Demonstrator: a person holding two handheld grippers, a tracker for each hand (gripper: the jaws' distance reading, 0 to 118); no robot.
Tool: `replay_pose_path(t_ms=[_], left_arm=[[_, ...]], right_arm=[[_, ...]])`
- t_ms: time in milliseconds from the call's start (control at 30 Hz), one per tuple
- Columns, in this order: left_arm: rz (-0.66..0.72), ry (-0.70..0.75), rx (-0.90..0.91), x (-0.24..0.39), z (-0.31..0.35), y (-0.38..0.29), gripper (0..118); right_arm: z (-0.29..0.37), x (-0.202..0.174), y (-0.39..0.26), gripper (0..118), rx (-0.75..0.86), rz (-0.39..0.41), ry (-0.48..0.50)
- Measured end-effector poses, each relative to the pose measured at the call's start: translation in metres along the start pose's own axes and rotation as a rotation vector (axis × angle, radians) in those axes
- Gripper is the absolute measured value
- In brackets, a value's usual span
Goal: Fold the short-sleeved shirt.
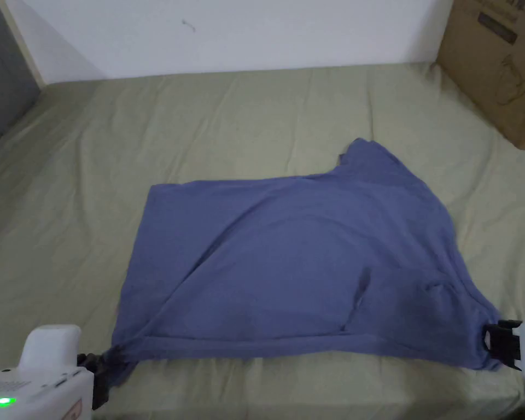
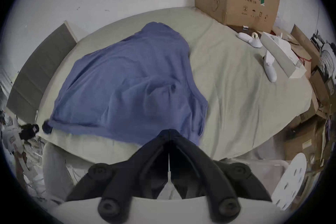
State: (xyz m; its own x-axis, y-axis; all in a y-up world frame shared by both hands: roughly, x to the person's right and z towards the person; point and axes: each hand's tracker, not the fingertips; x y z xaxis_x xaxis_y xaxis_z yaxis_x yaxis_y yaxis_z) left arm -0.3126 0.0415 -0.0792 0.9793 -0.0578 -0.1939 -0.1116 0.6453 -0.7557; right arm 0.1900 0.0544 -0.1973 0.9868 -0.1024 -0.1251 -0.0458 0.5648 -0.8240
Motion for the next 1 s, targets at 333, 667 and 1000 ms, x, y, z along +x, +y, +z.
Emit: replay_pose_path(t_ms=[333,667,1000], left_arm=[[0.144,-0.031,-0.017,-0.017,-0.031,0.006,106],[0.041,-0.002,-0.153,-0.004,-0.073,0.014,2],[0.072,-0.009,-0.124,-0.017,-0.061,0.019,2]], right_arm=[[-0.027,0.000,-0.008,0,-0.057,-0.031,-0.011],[-0.036,0.008,-0.008,0,-0.093,-0.050,-0.005],[-0.062,0.023,0.012,84,-0.142,-0.020,-0.018]])
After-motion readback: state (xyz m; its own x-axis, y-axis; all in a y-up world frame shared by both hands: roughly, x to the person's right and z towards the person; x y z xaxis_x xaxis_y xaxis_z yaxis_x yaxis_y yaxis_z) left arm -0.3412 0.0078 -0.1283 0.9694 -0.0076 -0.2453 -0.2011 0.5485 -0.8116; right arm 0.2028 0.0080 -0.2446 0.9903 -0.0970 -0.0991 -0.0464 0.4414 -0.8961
